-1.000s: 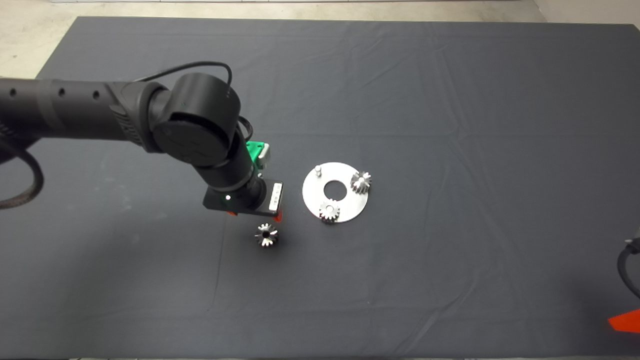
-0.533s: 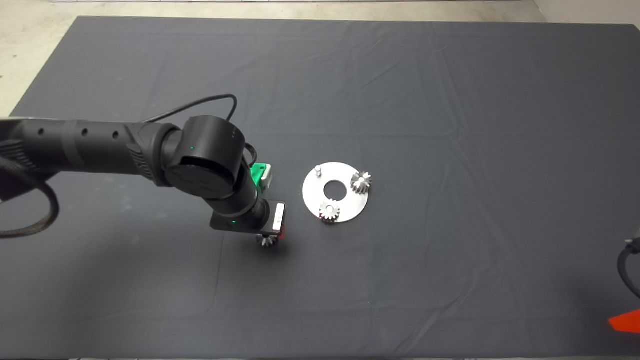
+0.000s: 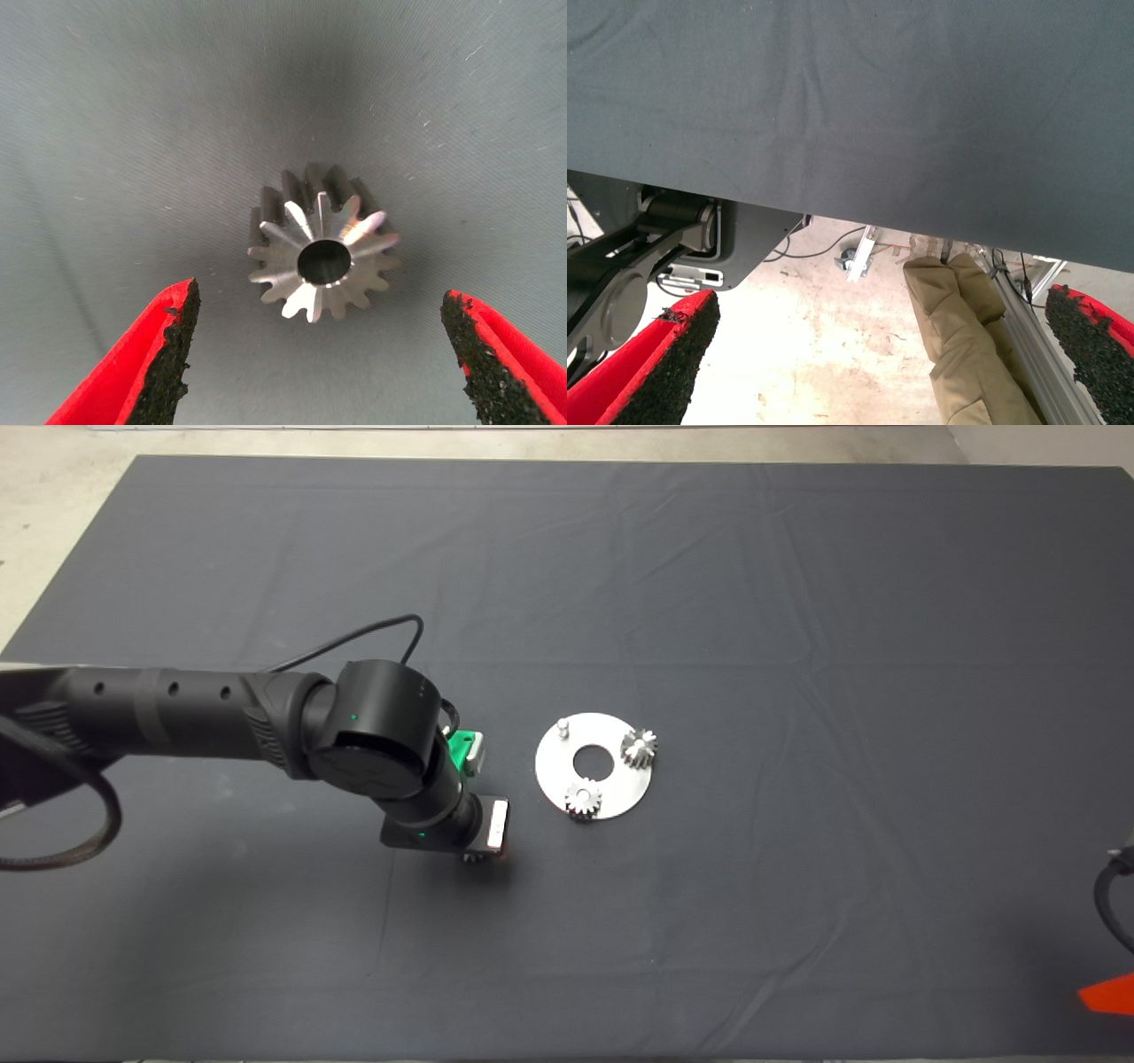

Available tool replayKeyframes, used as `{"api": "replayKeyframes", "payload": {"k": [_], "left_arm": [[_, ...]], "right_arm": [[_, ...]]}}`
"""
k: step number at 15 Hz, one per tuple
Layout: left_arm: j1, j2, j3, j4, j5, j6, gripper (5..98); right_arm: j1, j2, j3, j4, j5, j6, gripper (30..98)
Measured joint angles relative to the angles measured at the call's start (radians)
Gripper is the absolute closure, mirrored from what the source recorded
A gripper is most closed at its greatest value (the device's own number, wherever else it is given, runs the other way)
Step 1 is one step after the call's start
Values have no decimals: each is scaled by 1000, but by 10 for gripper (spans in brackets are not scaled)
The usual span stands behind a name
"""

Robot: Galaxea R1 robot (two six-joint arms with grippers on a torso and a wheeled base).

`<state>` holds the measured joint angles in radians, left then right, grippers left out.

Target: Remove an incorrectly installed larger gear and replace it with the correct smaller gear

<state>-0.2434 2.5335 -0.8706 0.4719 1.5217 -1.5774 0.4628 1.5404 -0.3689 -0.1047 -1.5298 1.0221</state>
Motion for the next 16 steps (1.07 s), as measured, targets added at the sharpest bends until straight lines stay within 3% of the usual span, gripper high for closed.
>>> {"api": "replayKeyframes", "payload": {"k": [9,12,16], "left_arm": [[36,30,-63,40,1,19,354],[35,47,-78,41,18,20,354],[35,55,-89,40,24,19,363]], "right_arm": [[0,0,0,0,0,0,316],[0,3,3,0,0,0,316],[0,3,4,0,0,0,316]]}}
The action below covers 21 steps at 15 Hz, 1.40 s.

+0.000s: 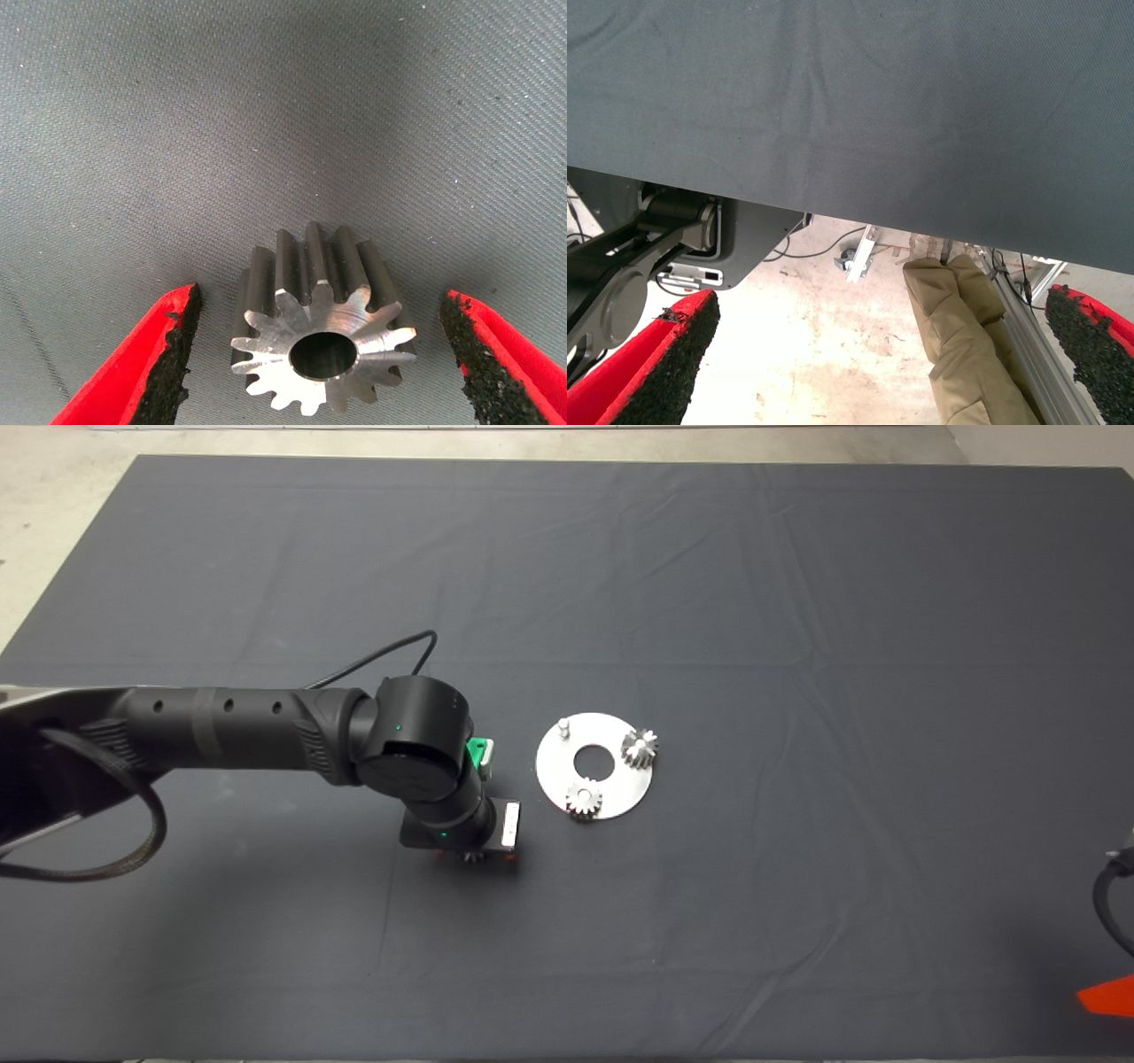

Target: Remove an incorrectly installed larger gear and replace it with the correct smaller gear

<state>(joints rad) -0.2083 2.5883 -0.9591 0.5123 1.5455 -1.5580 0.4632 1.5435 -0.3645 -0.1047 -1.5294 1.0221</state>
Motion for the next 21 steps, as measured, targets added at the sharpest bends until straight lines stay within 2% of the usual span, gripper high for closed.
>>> {"api": "replayKeyframes", "payload": {"k": [2,6,10,21], "left_arm": [[0,0,-2,0,5,0,400],[0,0,-4,-1,6,2,406],[-3,2,-15,-10,13,23,490],[-9,4,-32,-16,8,42,625]], "right_arm": [[0,0,1,0,0,0,316],[0,0,2,0,0,15,316],[0,9,5,0,0,25,316],[0,22,8,0,0,49,316]]}}
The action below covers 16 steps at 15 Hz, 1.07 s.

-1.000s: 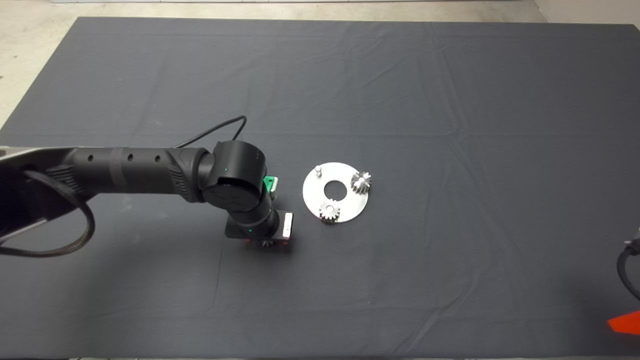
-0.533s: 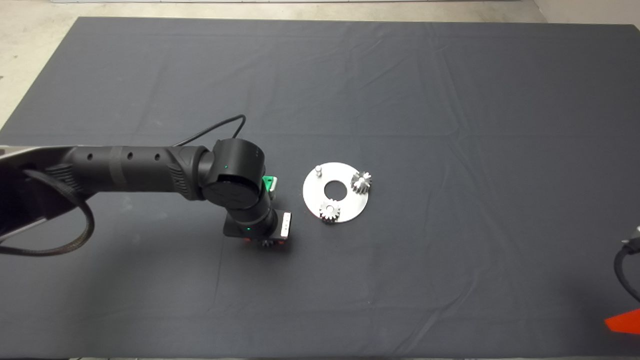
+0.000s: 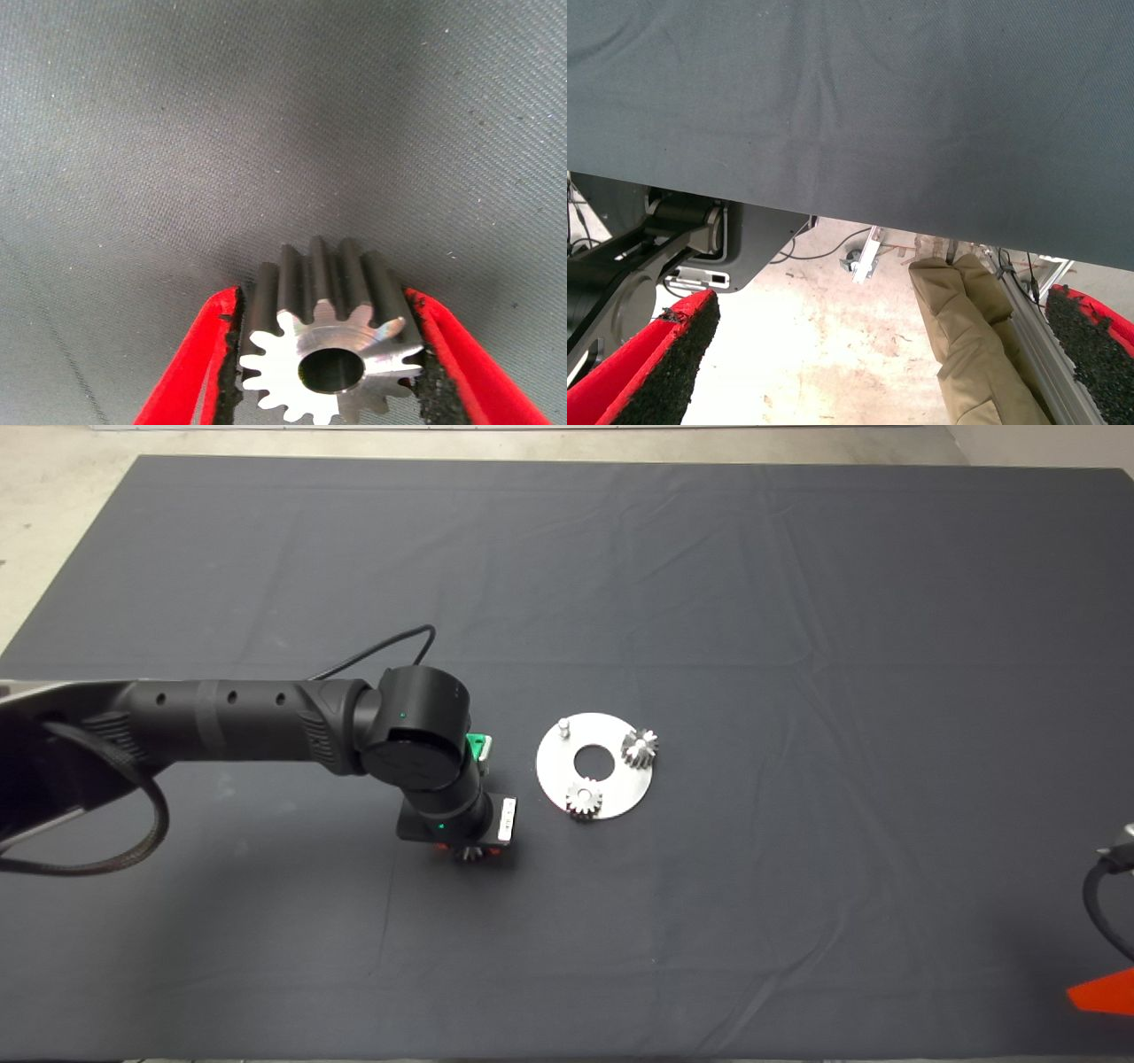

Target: Remove an incorrectly installed larger gear and replace it with the correct smaller gear

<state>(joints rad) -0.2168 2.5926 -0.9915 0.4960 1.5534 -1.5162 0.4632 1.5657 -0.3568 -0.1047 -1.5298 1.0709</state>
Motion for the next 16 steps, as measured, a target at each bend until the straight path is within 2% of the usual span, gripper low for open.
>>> {"api": "replayKeyframes", "payload": {"k": [9,10,11,13,16], "left_arm": [[-2,0,5,-1,-1,3,689],[-5,0,5,0,-4,4,690],[-12,0,5,5,-17,7,690],[-53,1,5,-7,-29,8,702],[-153,0,14,-44,-28,10,717]], "right_arm": [[0,6,0,0,0,0,316],[0,6,0,0,0,0,316],[0,8,0,0,0,0,316],[0,9,0,0,0,0,316],[0,8,0,0,0,0,316]]}}
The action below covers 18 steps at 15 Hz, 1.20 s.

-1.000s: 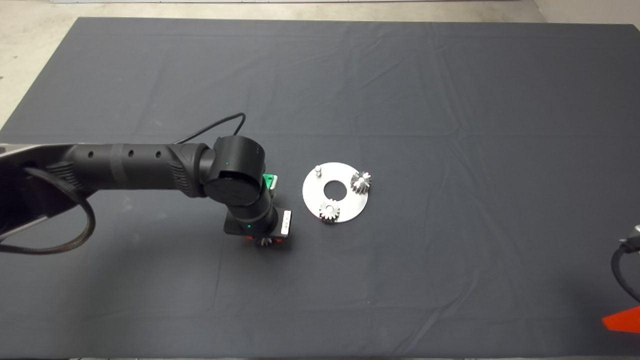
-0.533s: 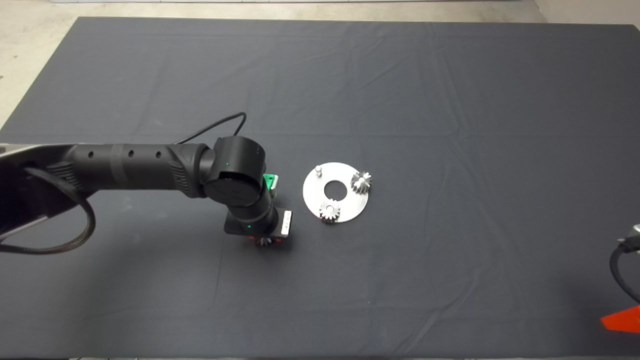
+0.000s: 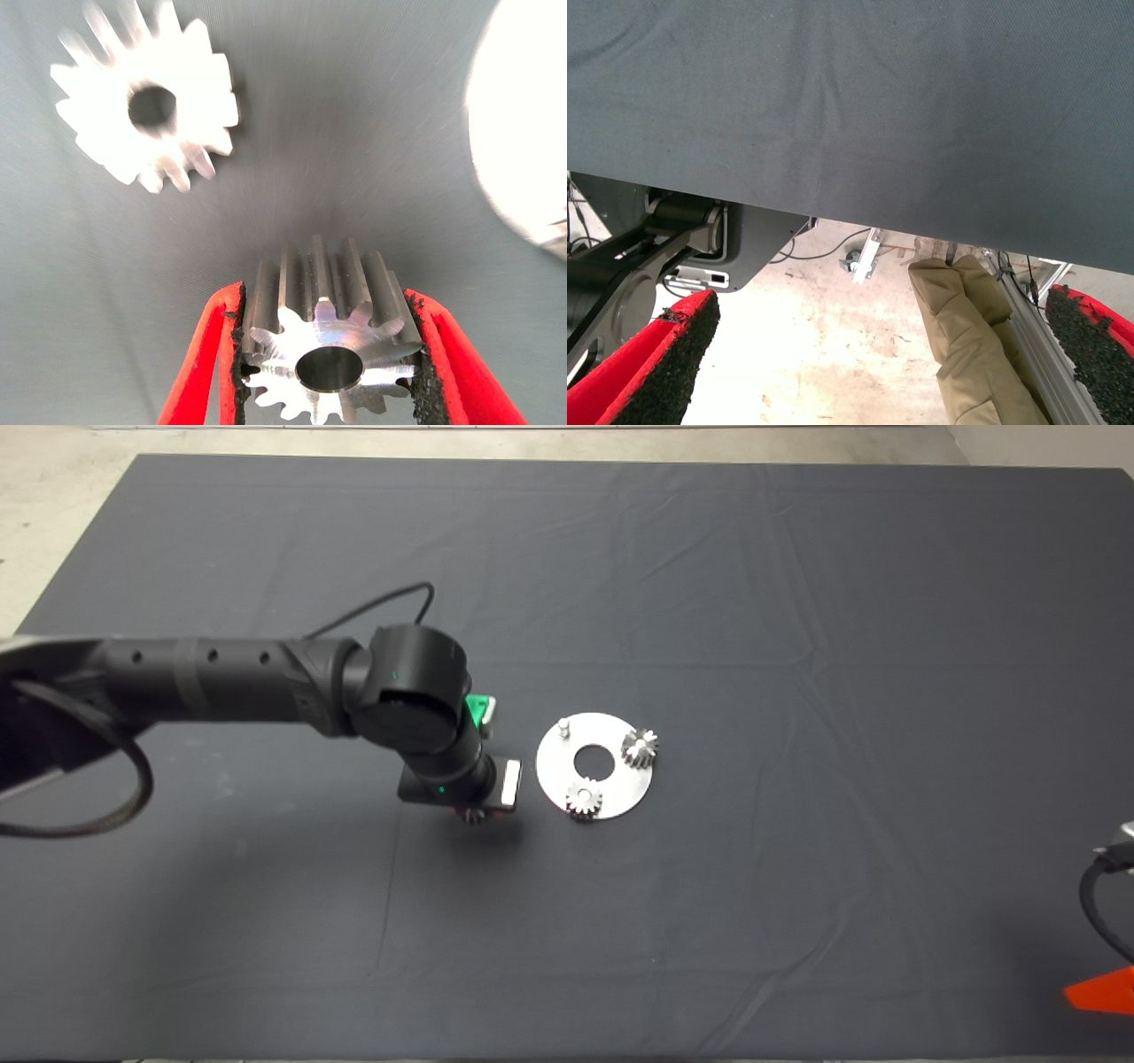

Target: Remove an incorrectly installed larger gear and replace it with the correct smaller gear

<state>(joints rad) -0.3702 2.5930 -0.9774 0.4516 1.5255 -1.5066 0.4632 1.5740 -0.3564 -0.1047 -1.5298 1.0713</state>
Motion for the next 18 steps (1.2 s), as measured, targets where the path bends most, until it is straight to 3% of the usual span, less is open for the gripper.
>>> {"api": "replayKeyframes", "payload": {"k": [3,8,13,16,18], "left_arm": [[-21,5,7,-55,0,3,723],[-44,31,-18,-220,0,128,725],[-90,49,-176,-398,0,427,728],[-92,57,-260,-441,0,577,728],[-99,64,-292,-451,0,634,728]], "right_arm": [[0,0,0,0,0,0,316],[0,22,-6,4,0,10,316],[0,67,-90,54,0,26,316],[0,88,-117,77,0,29,316],[0,94,-138,84,0,30,316]]}}
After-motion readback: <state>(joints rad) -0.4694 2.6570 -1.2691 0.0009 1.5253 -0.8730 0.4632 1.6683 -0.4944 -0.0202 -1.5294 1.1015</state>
